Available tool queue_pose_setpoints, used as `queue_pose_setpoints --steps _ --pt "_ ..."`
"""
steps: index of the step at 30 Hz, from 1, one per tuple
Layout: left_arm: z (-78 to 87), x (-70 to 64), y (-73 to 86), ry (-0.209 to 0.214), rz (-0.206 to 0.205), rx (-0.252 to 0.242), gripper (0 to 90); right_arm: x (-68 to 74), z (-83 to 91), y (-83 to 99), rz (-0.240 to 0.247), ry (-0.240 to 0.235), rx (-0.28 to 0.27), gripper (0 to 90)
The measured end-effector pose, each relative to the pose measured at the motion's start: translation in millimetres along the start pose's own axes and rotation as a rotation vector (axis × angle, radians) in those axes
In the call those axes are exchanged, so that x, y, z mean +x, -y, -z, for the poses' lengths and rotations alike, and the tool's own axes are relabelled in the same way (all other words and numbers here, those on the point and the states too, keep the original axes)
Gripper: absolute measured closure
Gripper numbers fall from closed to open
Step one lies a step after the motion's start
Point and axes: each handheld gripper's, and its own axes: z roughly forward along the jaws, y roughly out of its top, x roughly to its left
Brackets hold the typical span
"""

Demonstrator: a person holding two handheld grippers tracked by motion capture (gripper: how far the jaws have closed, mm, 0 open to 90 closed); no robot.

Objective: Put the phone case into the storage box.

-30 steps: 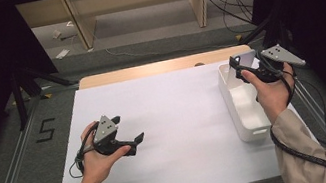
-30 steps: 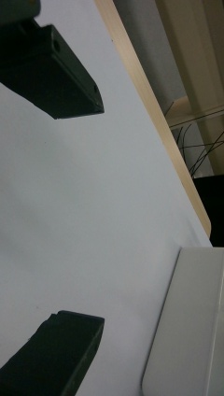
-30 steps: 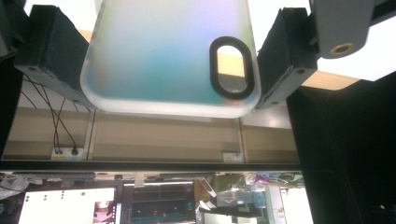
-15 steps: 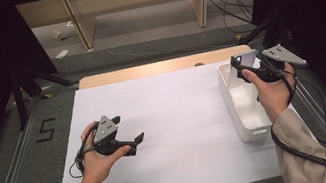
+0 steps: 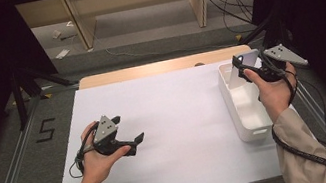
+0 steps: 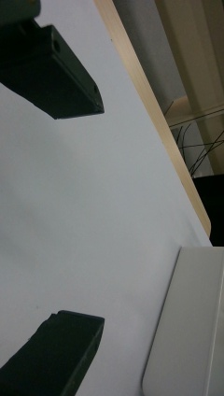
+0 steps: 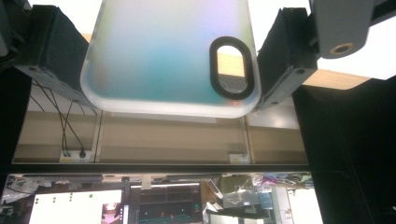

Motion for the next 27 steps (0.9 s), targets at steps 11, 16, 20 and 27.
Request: queue_pose_setpoints --steps 11,16,20,27 --pt "0.8 0.5 -0.2 -0.002 0.0 0.001 0.4 -0.1 -3.2 2.6 0.011 0.005 0.011 18.5" --pt "0.2 -0.3 0.5 0.0 0.006 0.001 0.4 0.0 -6.0 2.7 0.021 0.006 0.016 18.5" --pt "0.3 -0.2 0.5 0.002 0.007 -0.001 0.4 0.0 -8.0 3.8 0.027 0.006 0.023 18.5" --pt "-0.2 -0.3 1.3 0.003 0.008 -0.001 0.4 -2.8 -10.0 4.2 0.024 0.004 0.028 18.5"
